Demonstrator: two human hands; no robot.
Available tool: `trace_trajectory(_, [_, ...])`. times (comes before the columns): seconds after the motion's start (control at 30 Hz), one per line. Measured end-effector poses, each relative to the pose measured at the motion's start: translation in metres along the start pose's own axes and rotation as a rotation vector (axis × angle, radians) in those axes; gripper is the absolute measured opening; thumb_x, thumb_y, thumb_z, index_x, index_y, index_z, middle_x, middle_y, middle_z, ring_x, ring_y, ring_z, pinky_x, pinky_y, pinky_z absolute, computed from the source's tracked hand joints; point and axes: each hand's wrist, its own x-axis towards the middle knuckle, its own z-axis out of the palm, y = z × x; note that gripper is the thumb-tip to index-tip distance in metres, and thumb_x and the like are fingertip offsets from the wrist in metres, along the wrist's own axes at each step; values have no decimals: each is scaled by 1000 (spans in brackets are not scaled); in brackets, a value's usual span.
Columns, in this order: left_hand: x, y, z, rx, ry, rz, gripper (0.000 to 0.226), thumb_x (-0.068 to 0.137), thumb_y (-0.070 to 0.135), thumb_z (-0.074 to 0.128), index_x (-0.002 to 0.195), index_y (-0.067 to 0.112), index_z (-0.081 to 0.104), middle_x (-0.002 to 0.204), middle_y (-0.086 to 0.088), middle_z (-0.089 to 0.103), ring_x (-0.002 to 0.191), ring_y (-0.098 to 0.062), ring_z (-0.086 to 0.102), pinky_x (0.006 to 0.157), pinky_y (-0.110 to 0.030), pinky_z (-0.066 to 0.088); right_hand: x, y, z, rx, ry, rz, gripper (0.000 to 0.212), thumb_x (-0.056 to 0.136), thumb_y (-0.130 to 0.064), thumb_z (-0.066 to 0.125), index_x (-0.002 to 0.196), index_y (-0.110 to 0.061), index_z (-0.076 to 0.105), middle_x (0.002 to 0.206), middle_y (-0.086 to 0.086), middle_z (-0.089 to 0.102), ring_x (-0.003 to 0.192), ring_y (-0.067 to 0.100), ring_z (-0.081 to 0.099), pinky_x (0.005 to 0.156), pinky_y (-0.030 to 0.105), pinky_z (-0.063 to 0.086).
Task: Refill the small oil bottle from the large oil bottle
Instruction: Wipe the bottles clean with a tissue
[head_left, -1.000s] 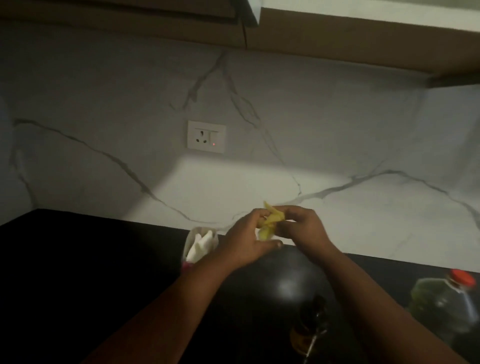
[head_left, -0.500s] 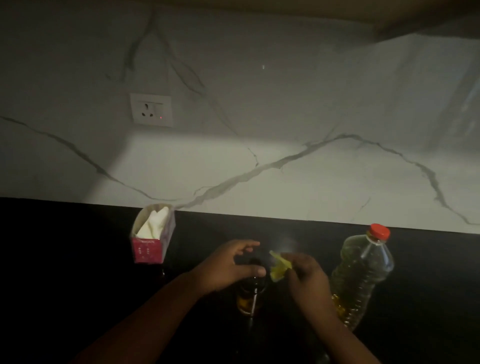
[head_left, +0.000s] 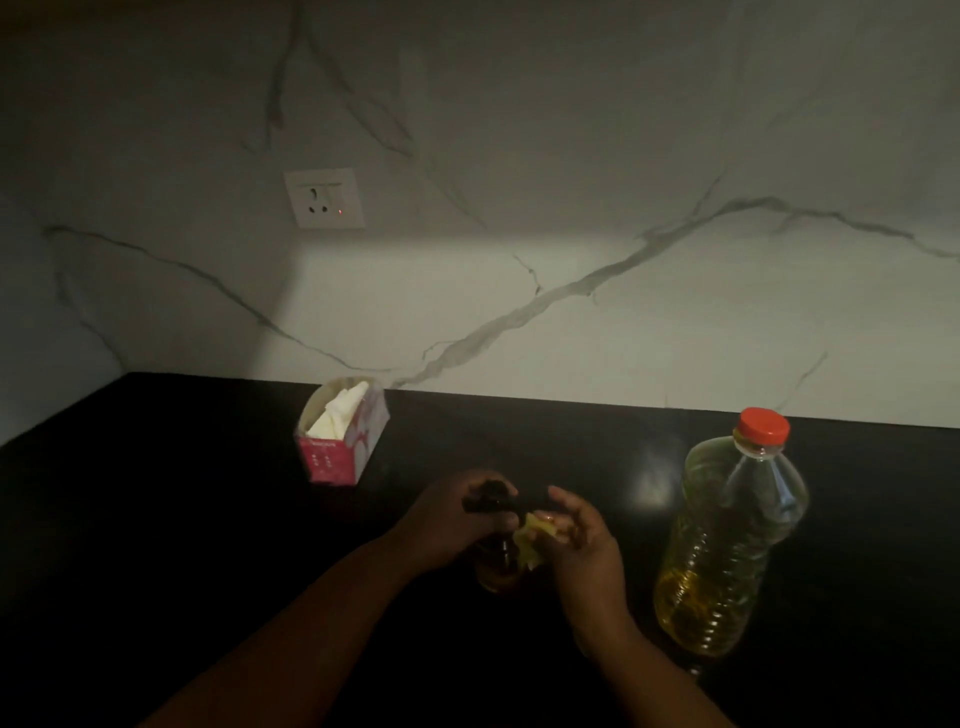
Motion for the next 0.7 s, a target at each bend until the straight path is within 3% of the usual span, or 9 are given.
trace_trajectory(0.13, [0, 0, -5, -18, -16, -22, 26, 82, 24, 79, 96, 45, 72, 105, 21, 71, 98, 3, 67, 83, -21, 55, 1, 14, -5, -227, -52, -82, 27, 84, 6, 64, 102, -13, 70, 96, -3, 71, 80, -4, 67, 69, 9, 51])
trace_trajectory(0.33, [-1, 1, -10, -38, -54, -21, 28, 84, 15, 77, 96, 40, 73, 111, 11, 72, 105, -3, 67, 94, -31, 55, -3, 35, -8, -385, -134, 56, 22, 87, 2, 59, 86, -17, 69, 84, -6, 70, 70, -2, 65, 56, 4, 44])
trace_trajectory(0.47, [-2, 6, -13, -79, -122, -41, 32, 82, 12, 75, 94, 41, 75, 113, 10, 72, 106, -5, 67, 90, -26, 55, 3, 10, -2, -262, -39, 7, 25, 86, 1, 60, 95, -22, 66, 85, -9, 69, 73, -3, 65, 58, 8, 48])
trace_trajectory(0.57, [-2, 8, -12, -87, -163, -56, 30, 81, 13, 74, 100, 37, 74, 112, 7, 73, 106, -11, 68, 88, -25, 56, 0, -10, 2, -213, -103, -158, 25, 88, 0, 60, 95, -20, 73, 79, -14, 71, 72, -4, 67, 61, 7, 49])
trace_trajectory(0.7, [-1, 5, -9, -163, -206, -82, 40, 88, -1, 66, 114, 30, 69, 122, 6, 70, 116, -11, 64, 98, -32, 54, -18, 0, 0, -241, -145, -173, 31, 90, -1, 58, 109, -22, 69, 99, -13, 67, 83, -14, 62, 63, 1, 44])
